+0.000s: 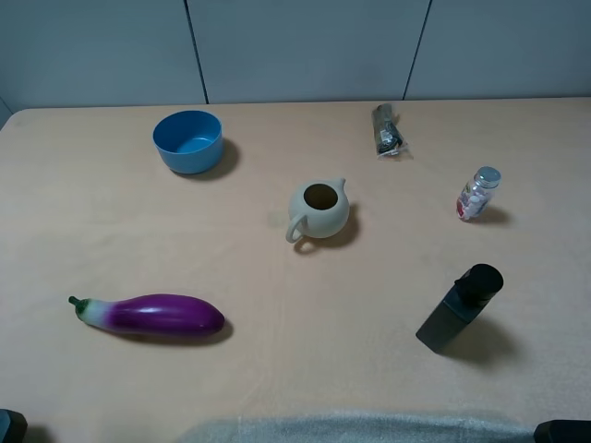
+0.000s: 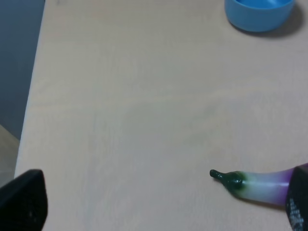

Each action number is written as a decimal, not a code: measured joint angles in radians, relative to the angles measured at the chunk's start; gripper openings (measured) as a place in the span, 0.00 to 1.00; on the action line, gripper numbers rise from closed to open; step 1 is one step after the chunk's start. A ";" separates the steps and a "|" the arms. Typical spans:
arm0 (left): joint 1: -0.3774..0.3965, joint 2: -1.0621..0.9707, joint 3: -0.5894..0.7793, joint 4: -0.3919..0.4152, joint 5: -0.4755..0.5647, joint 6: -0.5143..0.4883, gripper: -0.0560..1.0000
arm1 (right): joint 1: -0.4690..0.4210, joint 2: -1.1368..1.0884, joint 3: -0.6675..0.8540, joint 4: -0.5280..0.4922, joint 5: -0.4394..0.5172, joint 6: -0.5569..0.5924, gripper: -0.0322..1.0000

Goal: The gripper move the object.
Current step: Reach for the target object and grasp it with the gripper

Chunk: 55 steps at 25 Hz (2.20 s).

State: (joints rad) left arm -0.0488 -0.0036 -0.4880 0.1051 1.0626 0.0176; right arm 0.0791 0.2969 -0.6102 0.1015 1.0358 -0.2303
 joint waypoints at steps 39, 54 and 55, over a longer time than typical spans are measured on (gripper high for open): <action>0.000 0.000 0.000 0.000 0.000 0.000 0.99 | 0.482 0.724 -0.073 -0.122 -0.022 -0.577 0.70; 0.000 0.000 0.000 0.000 0.000 0.000 0.99 | 0.488 0.886 -0.074 -0.102 -0.055 -1.064 0.70; 0.000 0.000 0.000 0.000 0.000 0.000 0.99 | 0.488 0.896 -0.074 -0.102 -0.056 -1.089 0.70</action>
State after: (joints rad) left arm -0.0488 -0.0036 -0.4880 0.1051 1.0626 0.0176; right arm 0.5666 1.1927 -0.6842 0.0000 0.9799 -1.3188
